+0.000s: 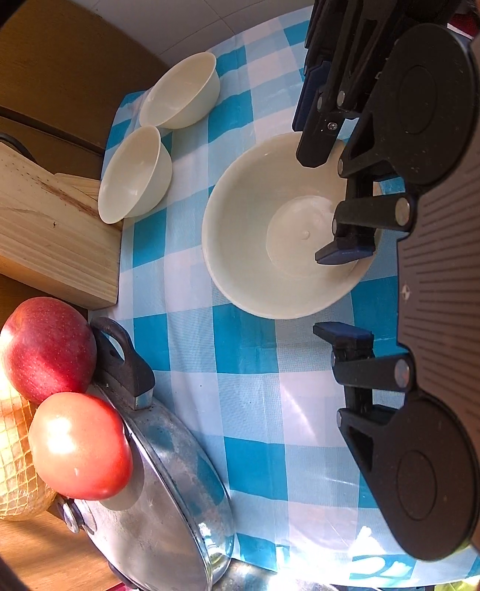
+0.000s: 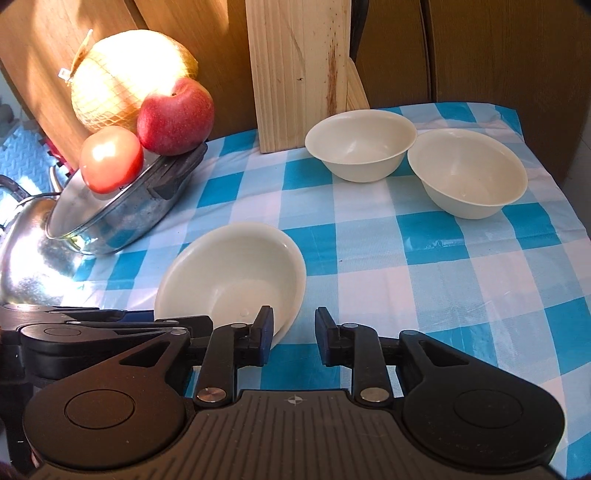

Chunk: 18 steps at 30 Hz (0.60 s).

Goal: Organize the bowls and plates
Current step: 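Carry the cream bowl with the right gripper toward the other cream bowls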

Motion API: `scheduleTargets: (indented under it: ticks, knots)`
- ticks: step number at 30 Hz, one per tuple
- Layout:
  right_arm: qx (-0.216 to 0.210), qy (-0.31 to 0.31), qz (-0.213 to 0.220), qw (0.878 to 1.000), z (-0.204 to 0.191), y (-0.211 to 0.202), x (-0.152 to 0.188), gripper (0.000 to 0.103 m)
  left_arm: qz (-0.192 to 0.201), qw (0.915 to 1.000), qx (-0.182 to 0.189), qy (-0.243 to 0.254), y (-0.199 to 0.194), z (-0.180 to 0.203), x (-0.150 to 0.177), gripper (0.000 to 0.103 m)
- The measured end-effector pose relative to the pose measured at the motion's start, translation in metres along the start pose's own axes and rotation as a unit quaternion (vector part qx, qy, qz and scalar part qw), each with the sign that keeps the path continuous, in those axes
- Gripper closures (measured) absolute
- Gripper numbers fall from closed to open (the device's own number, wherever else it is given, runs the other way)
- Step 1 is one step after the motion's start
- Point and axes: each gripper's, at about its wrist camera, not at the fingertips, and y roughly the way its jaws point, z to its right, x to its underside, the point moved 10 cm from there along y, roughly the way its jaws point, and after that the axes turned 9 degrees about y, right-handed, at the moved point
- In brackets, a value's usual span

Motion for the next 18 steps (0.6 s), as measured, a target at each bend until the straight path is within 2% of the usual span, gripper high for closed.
scheduleTargets:
  ticks: [3,9,13,18]
  knots:
    - [0.02,-0.018,0.033,0.999,0.005,-0.012,-0.009,0.065,0.01,1.0,-0.001,0.0,-0.006,0.0,-0.005,0.073]
    - [0.065,-0.057,0.089,0.992,0.014,-0.029,-0.024,0.065,0.035,0.9994,-0.005,0.007,-0.018,0.003,-0.013,0.069]
    - [0.11,-0.085,0.127,0.982,0.022,-0.038,-0.034,0.063,0.055,0.9983,-0.01,0.016,-0.026,0.011,-0.022,0.066]
    - [0.13,-0.087,0.144,0.977,0.032,-0.042,-0.042,0.063,0.077,0.9962,-0.016,0.036,-0.034,0.024,-0.034,0.065]
